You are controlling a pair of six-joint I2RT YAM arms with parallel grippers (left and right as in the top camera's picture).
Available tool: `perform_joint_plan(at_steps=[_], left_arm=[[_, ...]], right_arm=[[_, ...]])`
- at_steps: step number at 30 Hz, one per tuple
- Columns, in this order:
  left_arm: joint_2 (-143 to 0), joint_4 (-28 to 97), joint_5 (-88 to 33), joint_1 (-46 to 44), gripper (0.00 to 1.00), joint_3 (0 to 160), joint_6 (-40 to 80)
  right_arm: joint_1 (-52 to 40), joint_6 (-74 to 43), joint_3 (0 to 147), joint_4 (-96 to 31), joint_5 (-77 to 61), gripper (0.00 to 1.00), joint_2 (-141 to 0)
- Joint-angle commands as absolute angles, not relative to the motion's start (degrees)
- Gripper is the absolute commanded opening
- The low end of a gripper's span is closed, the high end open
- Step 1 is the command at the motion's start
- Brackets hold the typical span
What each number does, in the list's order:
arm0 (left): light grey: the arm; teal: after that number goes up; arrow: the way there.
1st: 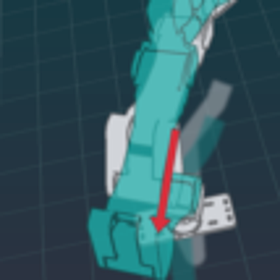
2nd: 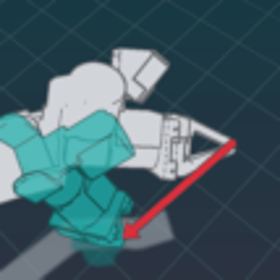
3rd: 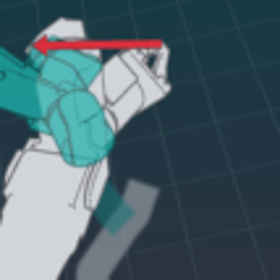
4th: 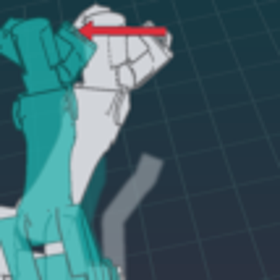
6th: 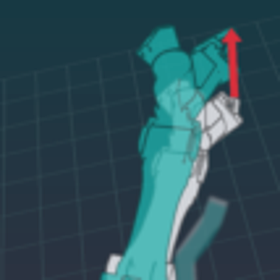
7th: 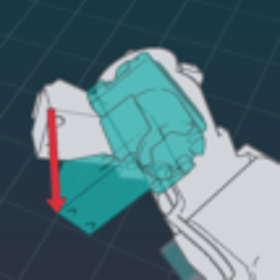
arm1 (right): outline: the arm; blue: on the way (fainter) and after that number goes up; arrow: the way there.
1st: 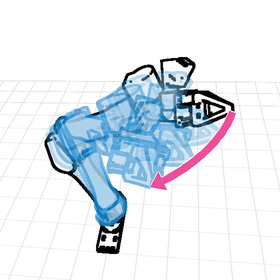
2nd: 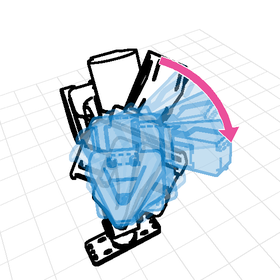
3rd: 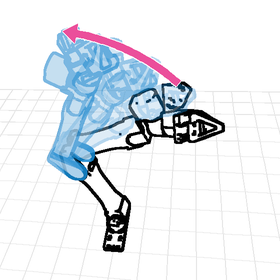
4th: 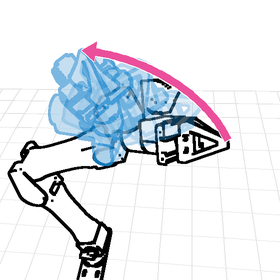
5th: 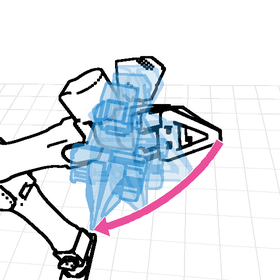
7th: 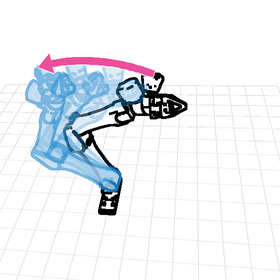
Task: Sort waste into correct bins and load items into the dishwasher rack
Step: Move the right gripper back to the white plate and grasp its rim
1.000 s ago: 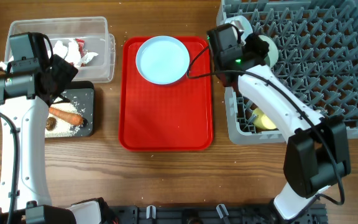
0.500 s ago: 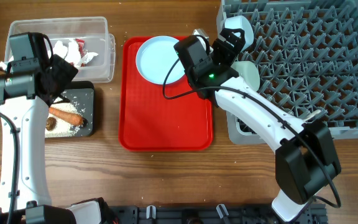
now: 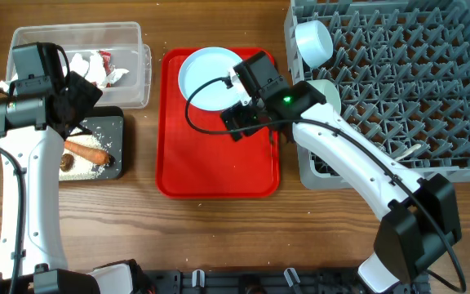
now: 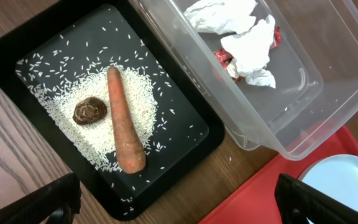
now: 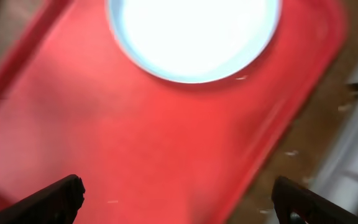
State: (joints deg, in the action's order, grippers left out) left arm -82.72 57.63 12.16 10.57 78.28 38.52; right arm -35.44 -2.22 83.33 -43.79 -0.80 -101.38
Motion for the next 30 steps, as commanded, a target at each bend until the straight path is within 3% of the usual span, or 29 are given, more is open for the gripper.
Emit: perform_joint_plan(at_steps=[1, 5, 13, 16, 21, 30], left_arm=[[-83.07, 57.63, 12.71, 10.72, 1.0, 78.76, 39.48], [-83.07, 57.63, 12.71, 10.72, 1.0, 78.76, 39.48], [-83.07, 57.63, 12.71, 10.72, 1.0, 78.76, 39.48], [-83.07, 57.65, 12.71, 10.74, 1.0, 78.76, 39.48], [-83.07, 57.63, 12.71, 10.72, 1.0, 78.76, 39.48], [-83.07, 57.65, 12.71, 10.74, 1.0, 78.76, 39.48]], right_arm=[[-35.55, -9.17, 89.56, -46.0, -7.77, 1.0, -100.12], [-35.07, -12.45, 98.59, -47.13, -6.9, 1.0, -100.18], [-33.52, -14.13, 98.54, -47.57, -7.81, 1.0, -110.63], [-33.52, -17.3, 96.88, -42.22, -7.38, 0.96, -112.97], [-33.52, -29.19, 96.88, -37.63, 0.47, 0.69, -122.65], [-32.86, -37.69, 96.88, -35.73, 5.1, 0.36, -127.44]])
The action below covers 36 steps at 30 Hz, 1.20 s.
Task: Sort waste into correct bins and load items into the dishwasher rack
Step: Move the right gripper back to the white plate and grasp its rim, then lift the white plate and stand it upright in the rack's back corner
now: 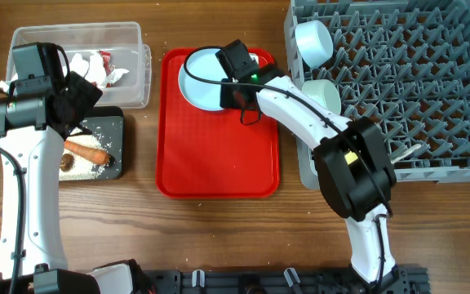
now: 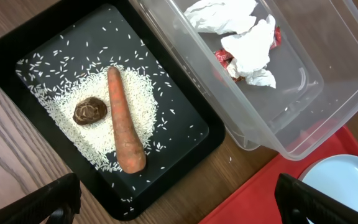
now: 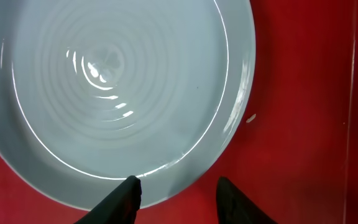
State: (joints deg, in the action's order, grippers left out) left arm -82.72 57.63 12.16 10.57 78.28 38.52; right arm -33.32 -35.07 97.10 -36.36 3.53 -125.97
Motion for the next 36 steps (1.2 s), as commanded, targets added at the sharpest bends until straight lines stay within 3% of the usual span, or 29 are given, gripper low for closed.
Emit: perform_joint_plan(at_steps=[1, 12, 19, 36], left_arm=[[-83.07, 57.63, 12.71, 10.74, 1.0, 78.76, 39.48], [-83.07, 57.65, 12.71, 10.74, 1.0, 78.76, 39.48], [-83.07, 57.65, 12.71, 10.74, 1.0, 78.76, 39.48], [-83.07, 57.63, 12.71, 10.72, 1.0, 78.76, 39.48]], right_arm=[[-32.86, -37.69, 96.88, -35.29, 5.1, 0.35, -127.55], [-32.75, -41.69, 96.9, -33.54, -0.3, 0.29, -131.09], [-28.84, -32.69, 99.77, -41.12, 0.3, 0.55, -121.93], [-27.24, -26.96, 96.84, -42.0, 1.91, 0.54, -129.03]])
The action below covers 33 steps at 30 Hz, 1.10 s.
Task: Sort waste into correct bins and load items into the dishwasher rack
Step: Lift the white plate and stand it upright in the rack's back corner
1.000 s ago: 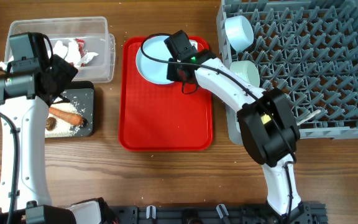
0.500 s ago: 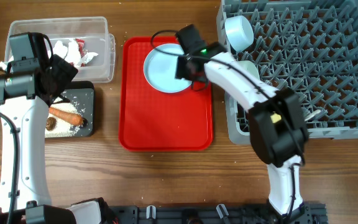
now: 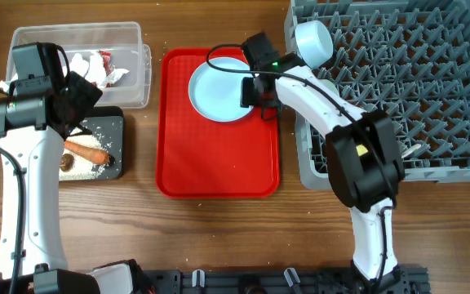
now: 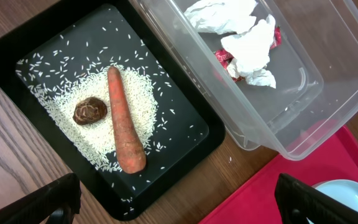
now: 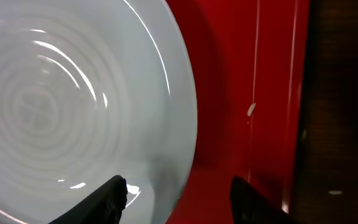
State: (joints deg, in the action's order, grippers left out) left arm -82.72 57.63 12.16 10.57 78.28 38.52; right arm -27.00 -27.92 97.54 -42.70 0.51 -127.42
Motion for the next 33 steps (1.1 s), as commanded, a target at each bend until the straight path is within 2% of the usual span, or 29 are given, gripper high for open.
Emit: perform_joint_plan(at_steps=[1, 4, 5, 6, 7, 13, 17, 24, 26, 27, 29, 33], left_arm=[[-83.07, 57.63, 12.71, 10.74, 1.0, 78.76, 39.48], [-83.07, 57.65, 12.71, 10.72, 1.0, 78.76, 39.48], [-83.07, 57.63, 12.71, 10.74, 1.0, 78.76, 39.48], [-83.07, 57.63, 12.71, 10.74, 1.0, 78.76, 39.48], [-83.07, 57.63, 12.71, 10.74, 1.0, 78.76, 39.48], [-83.07, 57.63, 12.71, 10.74, 1.0, 78.76, 39.48], [-83.07, 57.63, 12.71, 10.72, 1.0, 78.76, 39.48], [-83.07, 57.63, 12.71, 10.74, 1.0, 78.76, 39.48], [-83.07, 57.63, 12.71, 10.72, 1.0, 78.76, 39.48], [-83.07, 57.63, 12.71, 10.74, 1.0, 78.76, 39.48], [-83.07, 57.63, 12.71, 10.74, 1.0, 78.76, 39.48], [-83.07, 57.65, 12.71, 10.74, 1.0, 78.76, 39.48]], right_arm=[[-27.24, -26.96, 96.84, -41.56, 1.91, 0.5, -129.82], [-27.24, -26.96, 96.84, -41.67, 1.89, 0.33, -131.35], [-27.24, -26.98, 96.84, -41.76, 1.89, 0.24, -131.41], [-27.24, -26.98, 96.84, -41.8, 1.89, 0.07, -131.37], [-27.24, -26.98, 96.84, -41.87, 1.89, 0.04, -131.37], [-27.03, -25.32, 96.86, -43.2, 1.89, 0.04, -128.75], [-27.03, -19.4, 96.9, -43.18, 6.39, 0.04, -118.8], [-27.0, -12.58, 96.9, -44.16, 35.75, 0.04, -96.64], [-26.87, -11.75, 96.9, -44.03, 48.12, 0.04, -94.04], [-26.26, -9.65, 96.9, -42.72, 58.98, 0.04, -93.86], [-24.36, -4.58, 96.88, -40.64, 63.55, 0.04, -94.74], [-15.57, -0.49, 96.88, -37.89, 63.4, 0.04, -97.69]])
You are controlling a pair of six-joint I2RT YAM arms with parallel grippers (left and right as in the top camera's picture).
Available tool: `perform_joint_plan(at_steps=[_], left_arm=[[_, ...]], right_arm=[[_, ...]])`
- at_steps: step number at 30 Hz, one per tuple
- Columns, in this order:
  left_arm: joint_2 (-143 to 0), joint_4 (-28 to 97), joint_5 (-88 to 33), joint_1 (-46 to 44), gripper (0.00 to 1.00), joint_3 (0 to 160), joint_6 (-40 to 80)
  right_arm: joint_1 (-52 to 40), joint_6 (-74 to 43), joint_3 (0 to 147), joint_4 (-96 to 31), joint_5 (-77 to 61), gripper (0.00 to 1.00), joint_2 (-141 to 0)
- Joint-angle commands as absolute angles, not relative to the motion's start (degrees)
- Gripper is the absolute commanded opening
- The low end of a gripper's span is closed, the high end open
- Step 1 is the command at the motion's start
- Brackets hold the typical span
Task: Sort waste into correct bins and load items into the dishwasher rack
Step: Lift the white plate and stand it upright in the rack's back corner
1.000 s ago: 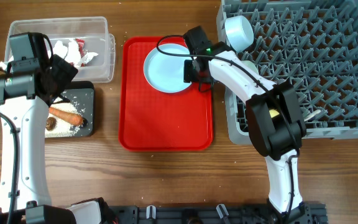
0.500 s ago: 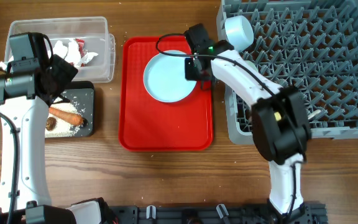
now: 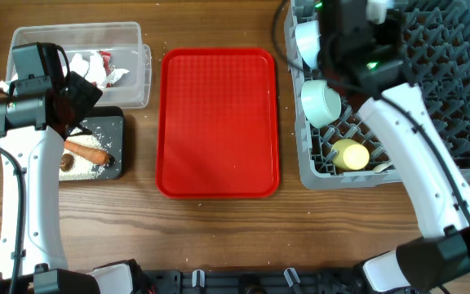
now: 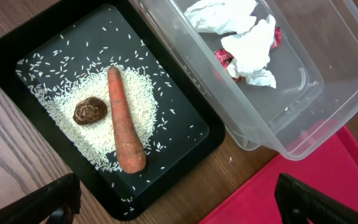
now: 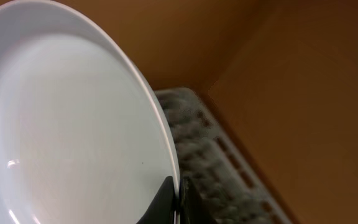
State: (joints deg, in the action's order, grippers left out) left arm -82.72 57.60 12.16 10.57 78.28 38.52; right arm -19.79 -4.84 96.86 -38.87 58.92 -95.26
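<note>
My right gripper (image 5: 178, 200) is shut on the rim of the white plate (image 5: 73, 124), which is held on edge and fills the right wrist view. A blurred piece of the grey dishwasher rack (image 5: 205, 144) shows behind it. Overhead, the right gripper (image 3: 351, 28) is above the far left part of the rack (image 3: 439, 90), and the plate is mostly hidden by the arm. The red tray (image 3: 219, 122) has nothing on it. My left gripper (image 4: 179, 211) is open above the black tray (image 4: 17, 59), which holds a carrot (image 4: 124, 124), a mushroom (image 4: 90, 111) and rice.
A clear bin (image 4: 319, 81) holding crumpled paper (image 4: 247, 40) stands behind the black tray. In the rack's left side lie a white cup (image 3: 307, 37), a white bowl (image 3: 321, 102) and a yellow item (image 3: 351, 153). The left arm (image 3: 23, 188) runs down the table's left side.
The plate lay on the red tray with my right gripper at its right rim. Now the tray is bare and the gripper holds the plate on edge over the rack. The left arm has not moved.
My right gripper was open above the tray, in front of the plate. Then it was over the plate's rim. Then the plate lay a little further right on the tray with the gripper at its right edge. Now the plate is gripped and up over the rack.
</note>
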Motion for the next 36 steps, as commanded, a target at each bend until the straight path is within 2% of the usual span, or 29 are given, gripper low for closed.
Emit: perform_joint_plan(at_steps=[1, 4, 7, 14, 15, 16, 17, 18, 19, 20, 22, 23, 24, 25, 26, 27, 29, 32, 36], left_arm=[[-83.07, 57.65, 12.71, 10.72, 1.0, 78.76, 39.48], [-83.07, 57.63, 12.71, 10.72, 1.0, 78.76, 39.48], [-83.07, 57.63, 12.71, 10.74, 1.0, 78.76, 39.48], [-83.07, 57.63, 12.71, 10.72, 1.0, 78.76, 39.48], [-83.07, 57.65, 12.71, 10.74, 1.0, 78.76, 39.48], [-83.07, 57.65, 12.71, 10.72, 1.0, 78.76, 39.48], [-83.07, 57.63, 12.71, 10.72, 1.0, 78.76, 39.48], [-83.07, 57.63, 12.71, 10.74, 1.0, 78.76, 39.48], [-83.07, 57.65, 12.71, 10.72, 1.0, 78.76, 39.48], [-83.07, 57.63, 12.71, 10.74, 1.0, 78.76, 39.48], [-83.07, 57.63, 12.71, 10.74, 1.0, 78.76, 39.48], [-83.07, 57.63, 12.71, 10.74, 1.0, 78.76, 39.48], [-83.07, 57.65, 12.71, 10.74, 1.0, 78.76, 39.48], [-83.07, 57.65, 12.71, 10.72, 1.0, 78.76, 39.48], [-83.07, 57.63, 12.71, 10.74, 1.0, 78.76, 39.48], [-83.07, 57.65, 12.71, 10.72, 1.0, 78.76, 39.48], [-83.07, 57.63, 12.71, 10.74, 1.0, 78.76, 39.48], [-83.07, 57.63, 12.71, 10.72, 1.0, 78.76, 39.48], [-83.07, 57.63, 12.71, 10.74, 1.0, 78.76, 39.48]], right_arm=[[-14.24, 1.5, 96.88, -37.17, 63.29, 0.04, -98.21], [-10.52, 7.94, 96.88, -33.08, 57.17, 0.04, -100.82], [-9.17, 12.08, 96.86, -30.68, 56.82, 0.04, -103.98], [-9.19, 12.01, 96.84, -33.74, 44.51, 0.04, -110.02], [-9.19, 12.08, 96.84, -34.04, 43.83, 0.07, -110.32], [-9.19, 12.01, 96.84, -34.17, 43.79, 0.22, -110.39], [-9.19, 12.03, 96.84, -34.09, 43.81, 0.44, -110.39], [-9.19, 11.44, 96.84, -33.87, 43.35, 0.49, -110.39], [-9.17, 10.02, 96.84, -33.85, 43.38, 0.21, -110.39], [-9.08, 8.08, 96.84, -33.67, 43.16, 0.08, -110.39], [-9.02, 7.35, 96.84, -33.65, 42.37, 0.08, -110.39], [-9.02, 6.94, 96.84, -33.71, 40.53, 0.16, -110.39], [-8.99, 4.01, 96.84, -34.54, 40.38, 0.43, -110.37], [-8.54, -3.05, 96.84, -36.95, 38.48, 0.76, -110.13], [-7.4, -7.92, 96.86, -39.79, 31.64, 0.82, -109.75], [-4.16, -14.11, 96.86, -43.62, 18.61, 0.84, -109.58], [1.78, -20.32, 96.84, -47.81, 3.51, 0.84, -109.62], [9.04, -31.14, 96.84, -52.99, -4.38, 0.78, -109.62], [10.57, -36.49, 96.84, -55.44, -5.02, 0.7, -109.62]])
